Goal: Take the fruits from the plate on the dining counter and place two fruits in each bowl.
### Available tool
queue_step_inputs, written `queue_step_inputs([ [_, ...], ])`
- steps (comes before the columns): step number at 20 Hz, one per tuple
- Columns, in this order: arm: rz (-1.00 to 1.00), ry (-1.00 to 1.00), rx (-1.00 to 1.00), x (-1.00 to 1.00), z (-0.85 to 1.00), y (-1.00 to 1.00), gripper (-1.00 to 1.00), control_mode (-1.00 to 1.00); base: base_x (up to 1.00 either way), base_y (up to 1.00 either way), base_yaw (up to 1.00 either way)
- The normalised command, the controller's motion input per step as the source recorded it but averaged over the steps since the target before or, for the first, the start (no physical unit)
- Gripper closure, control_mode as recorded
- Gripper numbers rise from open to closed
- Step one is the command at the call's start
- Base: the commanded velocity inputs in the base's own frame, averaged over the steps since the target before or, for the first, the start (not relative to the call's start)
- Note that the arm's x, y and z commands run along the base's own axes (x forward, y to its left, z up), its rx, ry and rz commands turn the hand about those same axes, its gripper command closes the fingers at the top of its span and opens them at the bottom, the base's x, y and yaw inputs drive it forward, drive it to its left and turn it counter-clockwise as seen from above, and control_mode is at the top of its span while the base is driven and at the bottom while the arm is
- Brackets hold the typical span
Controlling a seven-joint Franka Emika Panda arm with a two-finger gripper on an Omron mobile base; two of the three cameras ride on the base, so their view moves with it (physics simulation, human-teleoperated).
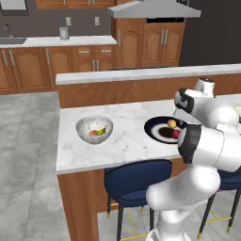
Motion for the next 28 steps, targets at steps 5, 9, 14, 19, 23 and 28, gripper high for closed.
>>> queue_step_inputs([
  [5, 0.00, 0.00, -0.04, 0.05, -0.27, -0.23, -1.00, -1.00, 0.00, 0.00, 0.00],
  [9, 0.00, 0.00, 0.00, 0.45, -0.01, 0.04, -1.00, -1.00, 0.00, 0.00, 0.00],
  [14, 0.00, 0.00, 0.00, 0.38, -0.09, 0.08, -1.00, -1.00, 0.00, 0.00, 0.00],
  [19, -0.01, 0.00, 0.00, 0.33, -0.26, -0.01, -1.00, -1.00, 0.00, 0.00, 0.00],
  [23, 0.00, 0.00, 0.00, 0.25, -0.30, -0.01, -1.00, -1.00, 0.00, 0.00, 0.00],
  [28, 0.00, 0.00, 0.00, 0.38, -0.50, 0.00, -1.00, -1.00, 0.00, 0.00, 0.00],
])
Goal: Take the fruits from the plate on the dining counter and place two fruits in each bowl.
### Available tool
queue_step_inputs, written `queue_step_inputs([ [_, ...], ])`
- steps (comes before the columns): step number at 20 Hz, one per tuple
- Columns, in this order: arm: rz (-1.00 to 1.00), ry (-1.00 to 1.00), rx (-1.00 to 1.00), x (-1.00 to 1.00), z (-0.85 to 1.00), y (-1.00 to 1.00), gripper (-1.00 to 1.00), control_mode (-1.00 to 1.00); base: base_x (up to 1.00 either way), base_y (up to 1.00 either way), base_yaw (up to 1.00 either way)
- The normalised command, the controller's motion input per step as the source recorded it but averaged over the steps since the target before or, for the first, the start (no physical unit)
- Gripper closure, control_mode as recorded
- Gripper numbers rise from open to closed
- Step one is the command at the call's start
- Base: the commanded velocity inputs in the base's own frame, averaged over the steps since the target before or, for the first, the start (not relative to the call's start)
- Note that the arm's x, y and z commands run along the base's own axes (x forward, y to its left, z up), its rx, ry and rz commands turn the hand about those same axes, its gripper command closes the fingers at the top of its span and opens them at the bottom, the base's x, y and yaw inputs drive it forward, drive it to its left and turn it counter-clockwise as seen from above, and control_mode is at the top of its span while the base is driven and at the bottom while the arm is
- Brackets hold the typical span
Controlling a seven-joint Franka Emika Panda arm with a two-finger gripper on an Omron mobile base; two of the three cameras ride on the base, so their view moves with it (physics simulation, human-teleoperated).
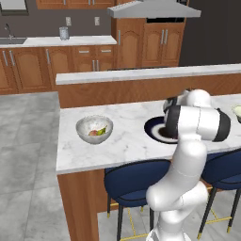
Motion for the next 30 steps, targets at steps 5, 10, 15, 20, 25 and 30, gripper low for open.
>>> queue_step_inputs([
  [5, 0.00, 0.02, 0.00, 0.06, -0.41, 0.00, -1.00, -1.00, 0.00, 0.00, 0.00],
  [10, 0.01, 0.06, 0.00, 0.01, -0.28, 0.00, -1.00, -1.00, 0.00, 0.00, 0.00],
  [15, 0.01, 0.02, 0.00, 0.01, -0.12, 0.02, -1.00, -1.00, 0.00, 0.00, 0.00],
  [20, 0.00, 0.00, 0.00, 0.00, -0.08, 0.06, -1.00, -1.00, 0.00, 0.00, 0.00],
  [25, 0.00, 0.00, 0.00, 0.00, -0.06, 0.10, 1.00, -1.00, 0.00, 0.00, 0.00],
  [30, 0.00, 0.00, 0.00, 0.00, 0.04, 0.17, 1.00, -1.00, 0.00, 0.00, 0.00],
])
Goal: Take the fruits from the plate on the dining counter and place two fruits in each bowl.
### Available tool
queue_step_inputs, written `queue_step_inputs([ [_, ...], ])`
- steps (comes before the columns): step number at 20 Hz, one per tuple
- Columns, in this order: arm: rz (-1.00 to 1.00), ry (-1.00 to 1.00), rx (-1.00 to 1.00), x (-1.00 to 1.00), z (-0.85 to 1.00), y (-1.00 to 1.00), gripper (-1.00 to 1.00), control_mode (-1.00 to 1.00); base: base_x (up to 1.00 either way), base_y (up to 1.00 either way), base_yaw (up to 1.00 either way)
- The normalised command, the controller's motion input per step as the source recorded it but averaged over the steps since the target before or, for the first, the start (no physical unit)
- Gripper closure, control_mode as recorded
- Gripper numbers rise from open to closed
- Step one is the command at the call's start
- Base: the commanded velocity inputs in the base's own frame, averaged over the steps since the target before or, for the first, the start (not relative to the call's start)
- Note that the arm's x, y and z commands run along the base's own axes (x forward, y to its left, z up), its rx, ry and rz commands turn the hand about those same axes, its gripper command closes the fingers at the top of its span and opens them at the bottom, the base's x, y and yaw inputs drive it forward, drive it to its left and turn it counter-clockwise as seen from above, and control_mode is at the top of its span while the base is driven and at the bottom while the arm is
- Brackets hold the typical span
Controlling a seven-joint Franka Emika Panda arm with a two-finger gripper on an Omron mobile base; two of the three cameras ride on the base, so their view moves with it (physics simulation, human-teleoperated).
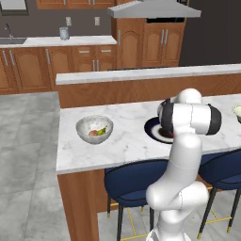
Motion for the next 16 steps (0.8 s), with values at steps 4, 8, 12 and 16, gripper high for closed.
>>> queue_step_inputs([
  [4, 0.00, 0.01, 0.00, 0.00, 0.71, 0.35, 1.00, -1.00, 0.00, 0.00, 0.00],
  [8, 0.05, 0.00, 0.00, 0.00, 1.00, 0.61, 1.00, -1.00, 0.00, 0.00, 0.00],
  [12, 0.14, 0.05, 0.00, -0.15, 0.94, 0.46, 1.00, -1.00, 0.00, 0.00, 0.00],
  [16, 0.02, 0.00, -0.02, -0.06, 0.03, 0.08, 1.00, -1.00, 0.00, 0.00, 0.00],
])
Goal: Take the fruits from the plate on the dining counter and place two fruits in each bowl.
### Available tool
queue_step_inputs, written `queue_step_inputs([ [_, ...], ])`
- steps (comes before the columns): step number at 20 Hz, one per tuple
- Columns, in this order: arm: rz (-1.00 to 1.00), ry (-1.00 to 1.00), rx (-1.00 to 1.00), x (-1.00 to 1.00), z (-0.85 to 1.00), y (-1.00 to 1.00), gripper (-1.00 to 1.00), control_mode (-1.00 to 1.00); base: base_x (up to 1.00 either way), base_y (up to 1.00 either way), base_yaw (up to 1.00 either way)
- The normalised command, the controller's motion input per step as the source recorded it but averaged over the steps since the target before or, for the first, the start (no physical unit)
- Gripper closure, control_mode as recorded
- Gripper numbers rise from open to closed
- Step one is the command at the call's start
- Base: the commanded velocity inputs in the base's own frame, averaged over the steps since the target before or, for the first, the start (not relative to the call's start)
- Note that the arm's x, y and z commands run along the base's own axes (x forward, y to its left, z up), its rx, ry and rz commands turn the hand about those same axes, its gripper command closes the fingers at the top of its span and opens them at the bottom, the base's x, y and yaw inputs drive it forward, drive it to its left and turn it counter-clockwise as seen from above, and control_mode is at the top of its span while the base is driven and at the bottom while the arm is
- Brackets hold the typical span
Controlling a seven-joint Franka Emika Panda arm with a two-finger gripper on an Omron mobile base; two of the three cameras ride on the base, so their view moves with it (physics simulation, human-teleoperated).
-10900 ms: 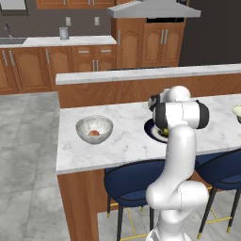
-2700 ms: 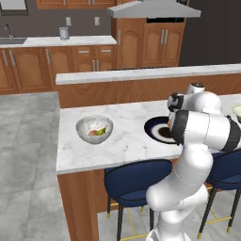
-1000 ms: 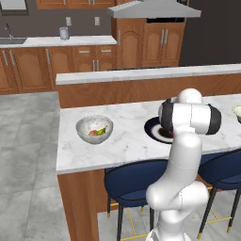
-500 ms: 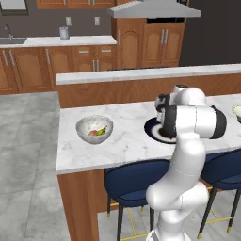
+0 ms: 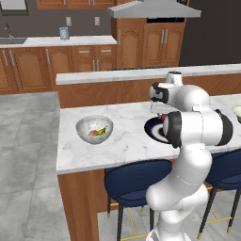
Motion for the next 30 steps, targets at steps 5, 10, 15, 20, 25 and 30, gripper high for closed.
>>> queue_step_inputs([
  [5, 0.00, 0.00, 0.00, 0.00, 0.00, 0.00, 1.00, -1.00, 0.00, 0.00, 0.00],
  [10, 0.00, 0.00, 0.00, 0.00, 0.00, 0.00, 1.00, 1.00, 0.00, -0.18, 0.00],
  [15, 0.00, 0.00, 0.00, 0.00, 0.00, 0.00, 1.00, 1.00, 0.00, -0.81, 0.00],
  [20, 0.00, 0.00, 0.00, 0.00, 0.00, 0.00, 1.00, 1.00, 0.00, -0.88, 0.00],
  [25, 0.00, 0.00, 0.00, 0.00, 0.00, 0.00, 1.00, 1.00, 0.00, -0.95, 0.00],
  [30, 0.00, 0.00, 0.00, 0.00, 0.00, 0.00, 1.00, 1.00, 0.26, -0.40, 0.01],
])
